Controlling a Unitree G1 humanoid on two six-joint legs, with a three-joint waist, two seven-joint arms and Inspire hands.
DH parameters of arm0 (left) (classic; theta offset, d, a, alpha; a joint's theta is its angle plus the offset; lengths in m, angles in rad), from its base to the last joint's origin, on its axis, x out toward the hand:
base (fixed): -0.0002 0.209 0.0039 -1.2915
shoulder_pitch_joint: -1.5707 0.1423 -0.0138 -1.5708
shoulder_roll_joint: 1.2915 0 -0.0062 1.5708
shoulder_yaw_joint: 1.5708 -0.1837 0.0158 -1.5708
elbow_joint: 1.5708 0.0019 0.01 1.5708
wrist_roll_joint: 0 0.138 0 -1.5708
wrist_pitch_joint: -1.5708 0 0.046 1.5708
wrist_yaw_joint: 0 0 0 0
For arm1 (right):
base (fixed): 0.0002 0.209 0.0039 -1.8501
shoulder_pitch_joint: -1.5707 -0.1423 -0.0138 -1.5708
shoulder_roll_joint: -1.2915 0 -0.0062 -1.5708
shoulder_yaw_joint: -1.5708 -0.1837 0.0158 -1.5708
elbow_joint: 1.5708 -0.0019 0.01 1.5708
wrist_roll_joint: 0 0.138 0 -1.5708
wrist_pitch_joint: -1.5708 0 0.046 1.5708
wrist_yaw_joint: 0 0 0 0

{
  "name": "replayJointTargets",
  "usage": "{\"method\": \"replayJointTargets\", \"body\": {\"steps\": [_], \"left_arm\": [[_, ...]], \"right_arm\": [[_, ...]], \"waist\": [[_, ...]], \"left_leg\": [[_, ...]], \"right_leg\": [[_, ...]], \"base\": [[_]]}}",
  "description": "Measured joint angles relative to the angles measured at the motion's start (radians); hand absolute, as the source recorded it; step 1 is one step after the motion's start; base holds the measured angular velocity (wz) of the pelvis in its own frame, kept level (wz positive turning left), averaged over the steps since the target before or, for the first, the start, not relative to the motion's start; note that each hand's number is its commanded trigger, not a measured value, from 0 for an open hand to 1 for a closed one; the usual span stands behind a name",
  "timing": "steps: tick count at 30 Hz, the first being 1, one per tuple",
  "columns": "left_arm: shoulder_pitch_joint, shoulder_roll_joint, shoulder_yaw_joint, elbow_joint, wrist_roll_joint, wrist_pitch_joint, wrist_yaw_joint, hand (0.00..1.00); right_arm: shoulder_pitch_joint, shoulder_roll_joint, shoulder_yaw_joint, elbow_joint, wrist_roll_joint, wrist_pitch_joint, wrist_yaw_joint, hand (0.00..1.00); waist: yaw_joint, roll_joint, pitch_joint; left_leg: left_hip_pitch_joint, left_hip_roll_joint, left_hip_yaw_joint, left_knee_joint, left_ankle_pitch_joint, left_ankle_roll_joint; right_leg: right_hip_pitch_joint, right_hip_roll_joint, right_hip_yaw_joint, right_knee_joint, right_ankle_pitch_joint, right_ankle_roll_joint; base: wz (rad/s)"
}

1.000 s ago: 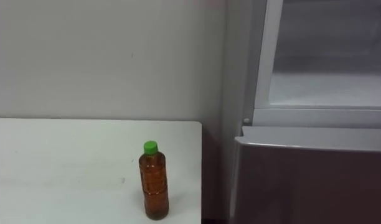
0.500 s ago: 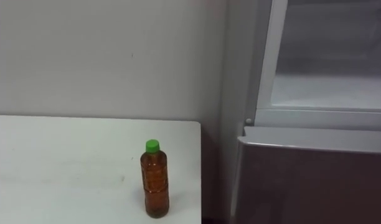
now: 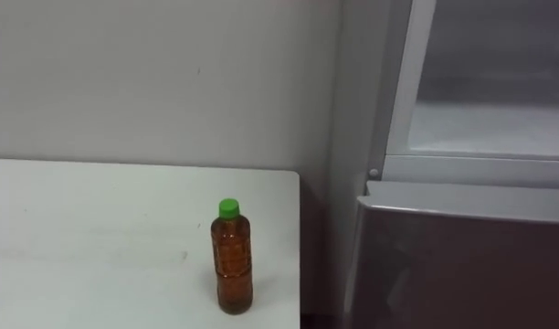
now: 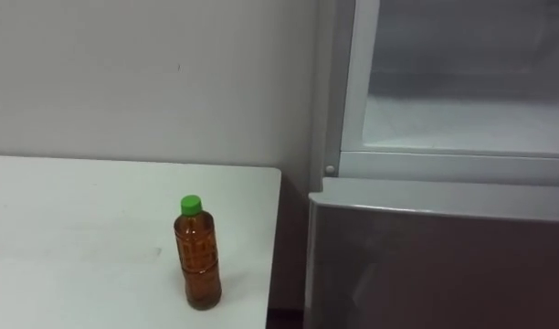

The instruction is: Put the bottle in the upper fridge

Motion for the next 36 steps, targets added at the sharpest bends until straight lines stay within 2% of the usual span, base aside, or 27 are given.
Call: {"method": "replayJointTargets", "body": {"steps": [3,13,18,23,36], "left_arm": [[0.000,0.000,0.000,0.010,0.001,-0.006,0.006,0.00],[0.011,0.009,0.000,0.003,0.004,-0.005,0.013,0.00],[0.013,0.016,-0.002,0.003,0.011,-0.003,0.012,0.00],[0.016,0.024,-0.018,0.005,0.011,-0.004,0.008,0.00],[0.029,0.025,-0.037,0.035,0.033,-0.001,0.013,0.00]], "right_arm": [[-0.014,-0.003,-0.002,-0.060,0.026,0.000,-0.004,0.00],[-0.084,-0.011,-0.001,-0.134,0.062,0.000,-0.020,0.00],[-0.094,-0.035,-0.001,-0.164,0.062,0.000,-0.014,0.00],[-0.111,-0.036,-0.002,-0.165,0.063,0.000,-0.015,0.00],[-0.154,-0.033,0.001,-0.142,0.066,-0.010,-0.039,0.00]], "waist": [[0.005,0.000,0.0006],[0.018,-0.019,-0.0122],[0.019,-0.023,-0.0117],[0.022,-0.026,-0.0109],[0.074,-0.030,-0.0024]], "left_leg": [[-0.002,0.000,0.002,0.000,0.000,0.001],[-0.025,-0.003,-0.017,0.026,-0.001,0.004],[-0.025,-0.002,-0.022,0.033,-0.002,0.005],[-0.024,-0.001,-0.025,0.038,-0.001,0.006],[-0.023,-0.002,-0.026,0.037,0.000,0.008]], "right_leg": [[-0.003,-0.001,0.005,0.000,0.000,0.000],[-0.007,-0.002,-0.006,0.004,0.002,-0.001],[-0.003,-0.003,-0.026,0.011,0.002,0.000],[0.000,-0.004,-0.030,0.014,0.004,-0.002],[0.000,-0.002,-0.030,0.014,0.007,-0.001]], "base": [[-0.04],[0.07],[0.05],[0.01],[0.00]]}}
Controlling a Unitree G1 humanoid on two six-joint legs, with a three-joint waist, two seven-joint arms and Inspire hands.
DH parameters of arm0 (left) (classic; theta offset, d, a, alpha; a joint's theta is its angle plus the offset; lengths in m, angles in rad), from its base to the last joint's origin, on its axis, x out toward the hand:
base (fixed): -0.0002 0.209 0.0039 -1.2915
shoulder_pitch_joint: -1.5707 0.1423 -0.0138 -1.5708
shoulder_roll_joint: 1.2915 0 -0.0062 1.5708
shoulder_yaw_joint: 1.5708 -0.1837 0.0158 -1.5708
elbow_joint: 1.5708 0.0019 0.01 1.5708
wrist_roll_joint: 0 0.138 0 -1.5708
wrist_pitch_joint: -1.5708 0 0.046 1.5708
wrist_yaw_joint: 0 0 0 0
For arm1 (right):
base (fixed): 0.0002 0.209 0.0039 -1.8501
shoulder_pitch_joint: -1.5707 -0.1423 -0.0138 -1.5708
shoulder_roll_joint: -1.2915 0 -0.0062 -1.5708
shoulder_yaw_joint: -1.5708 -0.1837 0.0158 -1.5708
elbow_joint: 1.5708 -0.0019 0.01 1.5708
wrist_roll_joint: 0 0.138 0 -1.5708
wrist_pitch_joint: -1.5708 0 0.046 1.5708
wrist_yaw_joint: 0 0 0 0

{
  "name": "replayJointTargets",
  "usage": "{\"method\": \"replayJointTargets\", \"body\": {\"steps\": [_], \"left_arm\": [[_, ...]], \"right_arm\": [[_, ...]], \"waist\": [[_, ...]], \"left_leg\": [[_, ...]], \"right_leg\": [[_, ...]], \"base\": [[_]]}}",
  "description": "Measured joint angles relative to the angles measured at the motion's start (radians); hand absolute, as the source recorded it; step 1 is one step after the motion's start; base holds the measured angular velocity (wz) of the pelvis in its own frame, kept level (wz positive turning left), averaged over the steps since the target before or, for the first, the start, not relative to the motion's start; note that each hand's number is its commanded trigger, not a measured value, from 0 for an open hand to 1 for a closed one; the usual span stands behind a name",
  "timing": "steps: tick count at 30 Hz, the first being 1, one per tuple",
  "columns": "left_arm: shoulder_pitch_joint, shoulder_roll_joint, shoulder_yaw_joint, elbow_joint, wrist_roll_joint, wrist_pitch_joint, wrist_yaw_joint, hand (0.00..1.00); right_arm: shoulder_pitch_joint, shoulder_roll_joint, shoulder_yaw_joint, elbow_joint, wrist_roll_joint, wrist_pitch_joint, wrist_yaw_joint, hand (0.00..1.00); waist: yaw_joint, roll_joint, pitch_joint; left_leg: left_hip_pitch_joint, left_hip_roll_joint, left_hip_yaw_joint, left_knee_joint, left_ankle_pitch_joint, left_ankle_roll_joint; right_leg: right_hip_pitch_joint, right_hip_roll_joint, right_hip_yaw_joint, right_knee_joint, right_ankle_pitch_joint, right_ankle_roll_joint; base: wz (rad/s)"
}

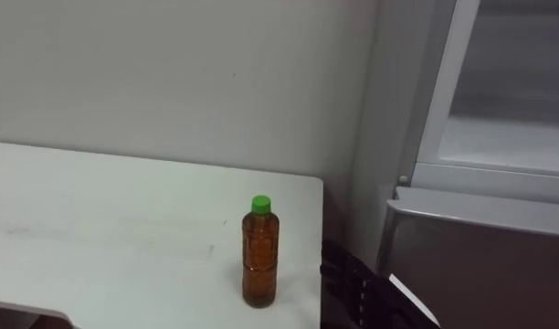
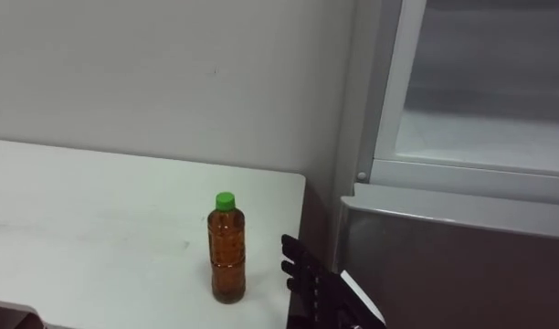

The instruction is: Put the bottle in the upper fridge

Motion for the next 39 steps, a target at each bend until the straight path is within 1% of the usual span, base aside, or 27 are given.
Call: {"method": "replayJointTargets", "body": {"steps": [5,8,9,11,12,13,16,18,19,21,23,25,28,32,35,37,39], "left_arm": [[0.012,-0.003,-0.003,-0.003,0.008,0.017,0.006,0.00],[0.015,-0.004,-0.026,-0.006,0.038,0.026,0.011,0.00],[0.017,-0.007,-0.029,-0.007,0.048,0.028,0.010,0.00],[0.023,-0.009,-0.029,-0.007,0.048,0.032,0.010,0.00],[0.027,-0.009,-0.030,-0.009,0.047,0.041,0.009,0.00],[0.029,-0.009,-0.030,-0.009,0.047,0.049,0.009,0.00],[0.030,-0.009,-0.030,-0.014,0.047,0.062,0.008,0.00],[0.031,-0.009,-0.038,-0.014,0.046,0.065,0.011,0.00],[0.028,-0.009,-0.042,-0.013,0.043,0.069,0.014,0.00],[0.015,-0.009,-0.058,-0.013,0.036,0.071,0.024,0.00],[-0.005,-0.009,-0.075,-0.012,0.024,0.071,0.034,0.00],[-0.017,-0.010,-0.089,-0.012,0.015,0.070,0.041,0.00],[-0.020,-0.010,-0.116,-0.012,-0.026,0.070,0.043,0.00],[-0.024,-0.012,-0.126,-0.013,-0.056,0.070,0.042,0.00],[-0.034,-0.012,-0.145,-0.013,-0.054,0.069,0.042,0.00],[-0.046,-0.011,-0.160,-0.013,-0.055,0.065,0.042,0.00],[-0.062,-0.011,-0.160,-0.009,-0.055,0.064,0.042,0.00]], "right_arm": [[0.001,0.000,0.019,0.058,0.011,0.000,-0.022,0.00],[0.001,0.000,0.021,0.078,0.046,0.000,-0.043,0.00],[-0.003,-0.001,0.021,0.079,0.048,0.000,-0.052,0.00],[-0.017,0.001,0.021,0.094,0.048,0.000,-0.069,0.00],[-0.034,0.001,0.021,0.122,0.049,-0.004,-0.078,0.00],[-0.050,0.000,0.021,0.157,0.049,-0.004,-0.088,0.00],[-0.059,0.001,0.021,0.201,0.049,-0.004,-0.109,0.00],[-0.069,0.000,0.027,0.241,0.048,-0.006,-0.116,0.00],[-0.082,-0.002,0.039,0.279,0.050,-0.005,-0.128,0.00],[-0.094,-0.001,0.047,0.312,0.059,-0.005,-0.158,0.00],[-0.119,0.000,0.062,0.353,0.063,-0.005,-0.191,0.00],[-0.145,0.000,0.079,0.393,0.068,-0.003,-0.231,0.00],[-0.161,0.001,0.083,0.402,0.072,-0.003,-0.260,0.00],[-0.174,0.002,0.083,0.407,0.075,-0.003,-0.292,0.00],[-0.199,0.007,0.084,0.445,0.073,-0.003,-0.322,0.00],[-0.215,0.009,0.092,0.451,0.072,-0.003,-0.353,0.00],[-0.225,0.009,0.097,0.454,0.069,-0.003,-0.367,0.00]], "waist": [[0.004,0.003,0.0009],[0.003,0.011,-0.0003],[0.005,0.015,0.0012],[0.001,0.021,0.0012],[-0.001,0.024,0.0009],[-0.002,0.027,-0.0008],[0.000,0.032,-0.0019],[0.002,0.032,-0.0032],[0.001,0.035,-0.0016],[-0.001,0.031,-0.0033],[0.001,0.028,-0.0013],[0.002,0.032,0.0035],[0.005,0.037,0.0058],[0.009,0.041,0.0082],[0.011,0.054,0.0146],[0.014,0.062,0.0147],[0.018,0.062,0.0153]], "left_leg": [[-0.009,-0.001,-0.008,0.003,0.000,0.000],[-0.029,-0.002,-0.016,0.012,0.000,0.000],[-0.038,-0.001,-0.017,0.017,0.000,0.000],[-0.048,-0.001,-0.021,0.020,0.001,0.000],[-0.050,-0.001,-0.023,0.020,0.002,0.000],[-0.054,-0.001,-0.023,0.021,0.002,0.000],[-0.072,-0.001,-0.031,0.031,0.003,0.000],[-0.083,-0.002,-0.037,0.034,0.004,-0.001],[-0.088,-0.003,-0.041,0.033,0.007,-0.001],[-0.104,-0.008,-0.054,0.033,0.016,-0.001],[-0.120,-0.014,-0.063,0.027,0.030,-0.001],[-0.131,-0.018,-0.072,0.020,0.044,0.001],[-0.152,-0.019,-0.073,0.027,0.049,0.003],[-0.177,-0.018,-0.073,0.030,0.056,0.005],[-0.193,-0.019,-0.072,0.030,0.064,0.008],[-0.216,-0.019,-0.072,0.031,0.071,0.010],[-0.225,-0.019,-0.073,0.027,0.079,0.010]], "right_leg": [[-0.002,0.001,-0.011,-0.001,0.000,0.000],[-0.015,-0.002,-0.025,-0.001,0.000,0.000],[-0.022,-0.003,-0.028,-0.001,0.000,0.000],[-0.028,-0.005,-0.047,-0.001,0.000,-0.001],[-0.029,-0.005,-0.054,-0.001,0.001,-0.001],[-0.031,-0.006,-0.055,-0.001,0.001,-0.001],[-0.042,-0.005,-0.055,-0.001,0.001,-0.001],[-0.049,-0.004,-0.056,0.002,0.001,-0.002],[-0.054,-0.004,-0.058,0.002,0.002,-0.003],[-0.066,-0.007,-0.067,0.003,0.002,-0.004],[-0.081,-0.009,-0.070,0.004,0.004,-0.007],[-0.091,-0.013,-0.079,0.001,0.008,-0.007],[-0.110,-0.016,-0.087,0.002,0.010,-0.008],[-0.135,-0.016,-0.087,0.003,0.017,-0.008],[-0.150,-0.017,-0.086,0.002,0.025,-0.008],[-0.172,-0.018,-0.088,0.005,0.029,-0.009],[-0.185,-0.020,-0.096,0.005,0.034,-0.011]], "base": [[0.06],[0.07],[0.04],[0.06],[0.06],[0.05],[0.08],[0.07],[0.09],[0.20],[0.21],[0.15],[0.04],[0.00],[0.00],[0.00],[0.00]]}}
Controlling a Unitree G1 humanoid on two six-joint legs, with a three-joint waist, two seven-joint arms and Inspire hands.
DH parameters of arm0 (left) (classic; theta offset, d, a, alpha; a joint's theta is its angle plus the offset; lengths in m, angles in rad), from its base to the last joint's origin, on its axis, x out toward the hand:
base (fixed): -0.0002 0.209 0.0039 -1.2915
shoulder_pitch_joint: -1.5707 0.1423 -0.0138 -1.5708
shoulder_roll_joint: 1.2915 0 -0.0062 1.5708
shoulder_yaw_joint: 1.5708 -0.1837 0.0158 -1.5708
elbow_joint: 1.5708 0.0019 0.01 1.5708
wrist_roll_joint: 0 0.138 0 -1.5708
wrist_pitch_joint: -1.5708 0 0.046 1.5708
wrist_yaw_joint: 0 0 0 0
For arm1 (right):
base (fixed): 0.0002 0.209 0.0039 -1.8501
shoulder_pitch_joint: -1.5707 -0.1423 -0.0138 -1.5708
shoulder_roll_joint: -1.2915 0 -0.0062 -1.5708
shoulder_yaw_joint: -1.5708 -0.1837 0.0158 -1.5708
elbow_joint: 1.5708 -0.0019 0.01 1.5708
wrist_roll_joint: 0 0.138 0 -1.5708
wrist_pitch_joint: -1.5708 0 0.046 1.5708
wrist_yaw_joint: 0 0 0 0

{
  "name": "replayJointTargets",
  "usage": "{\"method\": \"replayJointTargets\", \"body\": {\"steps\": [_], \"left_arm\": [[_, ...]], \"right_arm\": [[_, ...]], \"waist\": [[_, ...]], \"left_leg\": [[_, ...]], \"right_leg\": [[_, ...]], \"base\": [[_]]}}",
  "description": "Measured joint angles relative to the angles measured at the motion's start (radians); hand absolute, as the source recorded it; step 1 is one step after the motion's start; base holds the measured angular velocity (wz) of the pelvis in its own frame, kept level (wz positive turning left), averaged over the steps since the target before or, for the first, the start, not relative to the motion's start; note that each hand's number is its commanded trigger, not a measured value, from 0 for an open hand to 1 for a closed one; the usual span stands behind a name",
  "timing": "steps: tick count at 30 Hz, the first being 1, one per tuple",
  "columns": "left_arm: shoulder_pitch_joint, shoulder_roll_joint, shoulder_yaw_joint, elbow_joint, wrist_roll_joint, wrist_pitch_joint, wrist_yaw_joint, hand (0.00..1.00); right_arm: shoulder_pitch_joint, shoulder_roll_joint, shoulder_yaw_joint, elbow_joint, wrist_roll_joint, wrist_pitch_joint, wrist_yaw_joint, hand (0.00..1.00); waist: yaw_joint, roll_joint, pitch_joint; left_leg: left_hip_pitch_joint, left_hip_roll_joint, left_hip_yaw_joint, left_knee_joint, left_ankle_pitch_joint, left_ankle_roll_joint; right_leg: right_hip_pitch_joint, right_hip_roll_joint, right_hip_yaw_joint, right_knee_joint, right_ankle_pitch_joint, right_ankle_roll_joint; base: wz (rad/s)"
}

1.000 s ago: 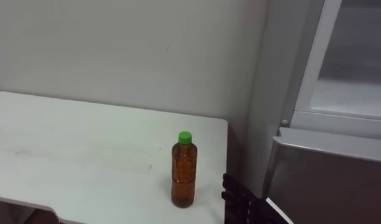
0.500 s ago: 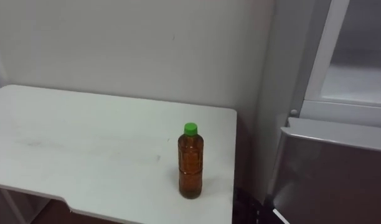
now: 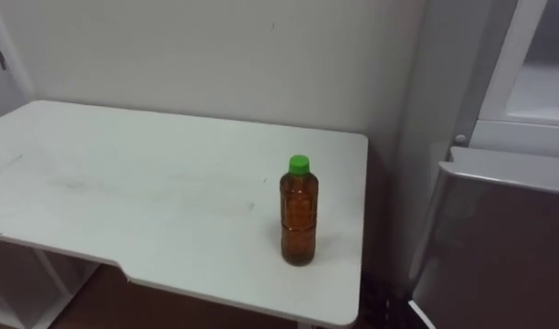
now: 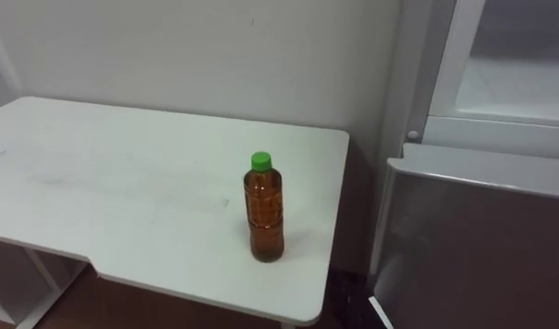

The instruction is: Put the bottle in the upper fridge

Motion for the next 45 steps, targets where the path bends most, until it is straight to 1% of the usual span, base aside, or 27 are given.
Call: {"method": "replayJointTargets", "body": {"steps": [3,5,7,9,11,13,14,19,21,23,24,25,26,28,30,35,39,43,45], "left_arm": [[-0.015,0.000,-0.001,0.000,-0.020,-0.004,-0.001,0.00],[-0.022,-0.001,-0.005,-0.001,-0.023,-0.006,-0.001,0.00],[-0.021,-0.007,-0.004,0.000,-0.025,-0.013,0.002,0.00],[-0.018,-0.015,-0.004,0.001,-0.036,-0.017,0.008,0.00],[-0.020,-0.016,-0.004,0.006,-0.049,-0.021,0.013,0.00],[-0.021,-0.018,-0.006,0.020,-0.080,-0.026,0.015,0.00],[-0.021,-0.017,-0.014,0.022,-0.101,-0.027,0.015,0.00],[-0.022,-0.020,-0.020,0.023,-0.130,-0.029,0.017,0.00],[-0.022,-0.022,-0.020,0.024,-0.132,-0.037,0.017,0.00],[-0.021,-0.024,-0.020,0.024,-0.134,-0.041,0.017,0.00],[-0.025,-0.024,-0.020,0.035,-0.134,-0.041,0.017,0.00],[-0.030,-0.024,-0.020,0.047,-0.135,-0.041,0.017,0.00],[-0.032,-0.024,-0.022,0.050,-0.138,-0.041,0.017,0.00],[-0.038,-0.022,-0.036,0.062,-0.143,-0.043,0.023,0.00],[-0.045,-0.023,-0.038,0.080,-0.152,-0.046,0.028,0.00],[-0.043,-0.023,-0.038,0.077,-0.155,-0.046,0.045,0.00],[-0.043,-0.018,-0.043,0.076,-0.164,-0.046,0.046,0.00],[-0.045,-0.013,-0.043,0.077,-0.187,-0.046,0.046,0.00],[-0.045,-0.013,-0.043,0.077,-0.194,-0.046,0.046,0.00]], "right_arm": [[-0.018,0.000,0.012,0.006,-0.007,0.000,-0.033,0.00],[-0.019,0.000,0.012,0.006,-0.017,0.000,-0.055,0.00],[-0.022,0.001,0.012,0.006,-0.037,0.000,-0.087,0.00],[-0.028,0.001,0.011,0.006,-0.043,0.000,-0.112,0.00],[-0.037,0.006,0.011,0.006,-0.043,0.000,-0.144,0.00],[-0.079,0.027,0.010,0.006,-0.048,0.000,-0.194,0.00],[-0.089,0.030,0.010,0.006,-0.047,0.005,-0.219,0.00],[-0.105,0.030,0.009,0.004,-0.050,0.005,-0.266,0.00],[-0.108,0.030,0.009,-0.001,-0.052,0.005,-0.283,0.00],[-0.107,0.030,0.009,-0.045,-0.067,0.005,-0.303,0.00],[-0.110,0.027,0.006,-0.095,-0.083,0.005,-0.317,0.00],[-0.128,0.024,0.004,-0.142,-0.086,-0.005,-0.324,0.00],[-0.143,0.023,0.002,-0.157,-0.087,-0.018,-0.326,0.00],[-0.188,0.017,0.001,-0.201,-0.089,-0.074,-0.330,0.00],[-0.201,0.016,0.003,-0.226,-0.090,-0.097,-0.330,0.00],[-0.203,0.017,0.003,-0.295,-0.089,-0.100,-0.321,0.00],[-0.202,0.019,0.012,-0.329,-0.102,-0.095,-0.291,0.00],[-0.202,0.021,0.013,-0.337,-0.116,-0.095,-0.254,0.00],[-0.202,0.021,0.013,-0.337,-0.116,-0.095,-0.243,0.00]], "waist": [[0.006,0.000,-0.0001],[0.006,-0.001,-0.0004],[0.009,0.001,-0.0011],[0.010,0.003,-0.0027],[0.016,0.004,-0.0026],[0.015,0.005,-0.0020],[0.015,0.005,-0.0018],[0.028,0.008,-0.0019],[0.034,0.008,-0.0020],[0.034,0.010,-0.0024],[0.034,0.010,-0.0025],[0.034,0.010,-0.0025],[0.033,0.010,-0.0025],[0.031,0.008,-0.0032],[0.030,0.006,-0.0034],[0.031,0.001,-0.0037],[0.024,-0.006,-0.0054],[0.015,-0.021,-0.0139],[0.015,-0.022,-0.0145]], "left_leg": [[-0.013,-0.001,-0.002,-0.001,0.005,0.001],[-0.015,-0.005,-0.009,-0.005,0.009,0.002],[-0.013,-0.013,-0.013,-0.016,0.018,0.006],[-0.014,-0.017,-0.016,-0.018,0.022,0.009],[-0.012,-0.020,-0.018,-0.023,0.026,0.012],[-0.010,-0.022,-0.019,-0.027,0.029,0.012],[-0.010,-0.025,-0.025,-0.028,0.031,0.012],[-0.018,-0.029,-0.027,-0.033,0.037,0.014],[-0.019,-0.030,-0.024,-0.034,0.038,0.014],[-0.023,-0.032,-0.023,-0.034,0.039,0.016],[-0.021,-0.032,-0.023,-0.037,0.039,0.016],[-0.016,-0.032,-0.020,-0.044,0.040,0.015],[-0.012,-0.032,-0.019,-0.047,0.040,0.015],[0.011,-0.032,-0.015,-0.066,0.042,0.015],[0.031,-0.033,-0.015,-0.077,0.042,0.015],[0.037,-0.031,-0.006,-0.088,0.042,0.015],[0.039,-0.030,0.006,-0.094,0.042,0.015],[0.041,-0.030,0.006,-0.094,0.042,0.015],[0.042,-0.030,0.005,-0.094,0.042,0.015]], "right_leg": [[-0.010,-0.001,-0.003,0.002,0.002,0.000],[-0.010,-0.005,-0.012,0.003,0.002,0.001],[-0.017,-0.014,-0.016,0.016,-0.001,0.005],[-0.024,-0.017,-0.014,0.025,0.000,0.009],[-0.028,-0.020,-0.009,0.032,0.001,0.010],[-0.029,-0.020,-0.005,0.032,0.000,0.012],[-0.028,-0.020,-0.006,0.031,-0.001,0.013],[-0.044,-0.026,-0.004,0.039,-0.004,0.015],[-0.051,-0.030,-0.003,0.050,-0.006,0.015],[-0.058,-0.032,-0.004,0.052,-0.007,0.016],[-0.058,-0.033,-0.005,0.053,-0.008,0.016],[-0.056,-0.032,-0.004,0.052,-0.008,0.016],[-0.054,-0.032,-0.004,0.052,-0.008,0.016],[-0.037,-0.032,-0.004,0.046,-0.009,0.017],[-0.019,-0.033,-0.004,0.038,-0.011,0.018],[-0.018,-0.033,0.006,0.030,-0.011,0.018],[-0.023,-0.033,0.018,0.031,-0.011,0.019],[-0.023,-0.033,0.019,0.033,-0.010,0.019],[-0.022,-0.033,0.019,0.033,-0.010,0.019]], "base": [[0.03],[0.12],[0.09],[0.05],[0.02],[0.03],[0.10],[0.03],[0.00],[0.00],[-0.04],[-0.05],[-0.06],[-0.02],[0.00],[-0.06],[-0.08],[0.00],[0.00]]}}
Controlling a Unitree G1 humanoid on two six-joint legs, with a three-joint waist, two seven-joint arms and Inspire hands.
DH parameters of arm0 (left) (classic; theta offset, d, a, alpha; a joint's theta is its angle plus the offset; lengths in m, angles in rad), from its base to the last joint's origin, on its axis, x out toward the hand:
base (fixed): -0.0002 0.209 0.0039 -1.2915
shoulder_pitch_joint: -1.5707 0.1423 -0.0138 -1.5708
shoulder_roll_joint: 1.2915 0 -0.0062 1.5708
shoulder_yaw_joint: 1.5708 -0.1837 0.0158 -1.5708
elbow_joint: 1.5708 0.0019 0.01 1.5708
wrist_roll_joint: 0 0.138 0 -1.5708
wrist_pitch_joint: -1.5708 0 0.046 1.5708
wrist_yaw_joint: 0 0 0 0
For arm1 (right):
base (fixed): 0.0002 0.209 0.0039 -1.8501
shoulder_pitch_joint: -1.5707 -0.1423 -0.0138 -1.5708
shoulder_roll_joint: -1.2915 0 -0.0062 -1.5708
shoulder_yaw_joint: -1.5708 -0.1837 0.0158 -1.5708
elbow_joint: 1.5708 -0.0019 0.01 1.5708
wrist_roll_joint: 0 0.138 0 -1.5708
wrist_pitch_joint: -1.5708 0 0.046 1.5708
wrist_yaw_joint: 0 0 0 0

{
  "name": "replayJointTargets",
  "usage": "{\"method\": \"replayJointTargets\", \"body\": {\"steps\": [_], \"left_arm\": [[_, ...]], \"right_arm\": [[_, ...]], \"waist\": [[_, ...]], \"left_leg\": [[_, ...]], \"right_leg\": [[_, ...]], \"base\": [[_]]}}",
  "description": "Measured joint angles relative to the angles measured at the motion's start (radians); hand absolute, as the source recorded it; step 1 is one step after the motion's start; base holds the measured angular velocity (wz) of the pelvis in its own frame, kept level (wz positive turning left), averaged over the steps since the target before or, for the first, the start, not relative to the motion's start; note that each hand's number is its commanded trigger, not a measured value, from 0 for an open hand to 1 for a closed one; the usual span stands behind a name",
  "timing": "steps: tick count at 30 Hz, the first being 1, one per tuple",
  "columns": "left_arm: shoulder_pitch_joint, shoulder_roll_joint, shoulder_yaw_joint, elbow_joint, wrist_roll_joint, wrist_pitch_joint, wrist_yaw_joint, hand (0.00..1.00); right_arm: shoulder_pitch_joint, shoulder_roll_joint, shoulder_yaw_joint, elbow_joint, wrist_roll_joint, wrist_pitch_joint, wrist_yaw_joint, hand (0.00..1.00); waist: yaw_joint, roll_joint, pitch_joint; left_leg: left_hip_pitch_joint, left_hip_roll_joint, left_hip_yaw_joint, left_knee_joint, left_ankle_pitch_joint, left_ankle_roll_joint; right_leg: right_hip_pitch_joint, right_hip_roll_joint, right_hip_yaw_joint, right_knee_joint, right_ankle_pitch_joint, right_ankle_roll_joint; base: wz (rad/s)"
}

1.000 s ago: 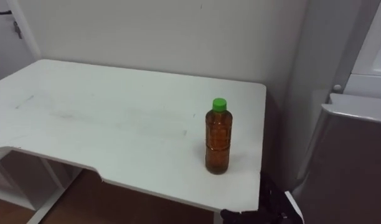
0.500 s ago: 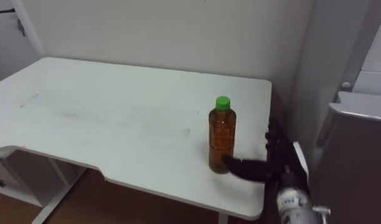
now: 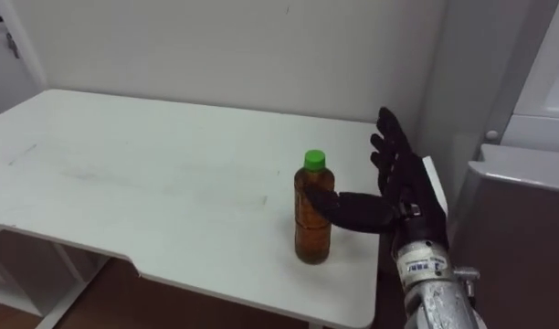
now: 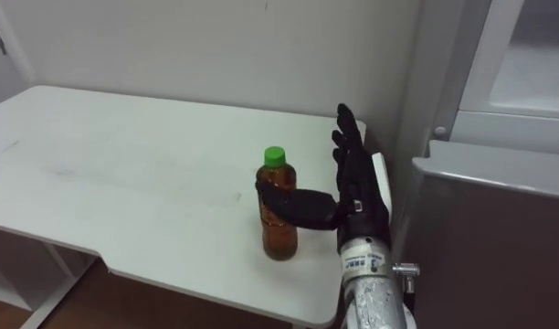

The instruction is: Put the bottle in the upper fridge

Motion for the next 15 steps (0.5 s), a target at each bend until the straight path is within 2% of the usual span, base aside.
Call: {"method": "replayJointTargets", "body": {"steps": [3,9,15], "left_arm": [[-0.002,0.000,0.002,0.002,0.000,0.000,0.000,0.00],[-0.012,-0.004,-0.002,0.006,0.000,0.000,0.007,0.00],[-0.010,-0.002,0.005,0.015,0.000,0.001,-0.003,0.00]], "right_arm": [[0.000,0.000,0.000,0.001,0.000,0.000,0.002,0.00],[0.001,-0.001,0.000,0.072,0.000,0.000,0.002,0.00],[0.003,0.000,0.000,0.091,-0.001,0.013,0.000,0.00]], "waist": [[0.000,0.001,0.0011],[-0.001,0.010,0.0110],[0.001,0.007,0.0114]], "left_leg": [[0.004,0.000,-0.001,0.001,0.000,0.000],[0.017,0.000,-0.005,-0.001,-0.002,0.001],[0.006,-0.001,-0.007,0.001,0.001,0.001]], "right_leg": [[0.006,0.000,-0.001,0.000,0.002,0.000],[0.022,0.000,-0.006,0.001,0.002,0.001],[0.012,0.001,-0.008,-0.003,0.002,0.000]], "base": [[0.00],[0.00],[0.00]]}}
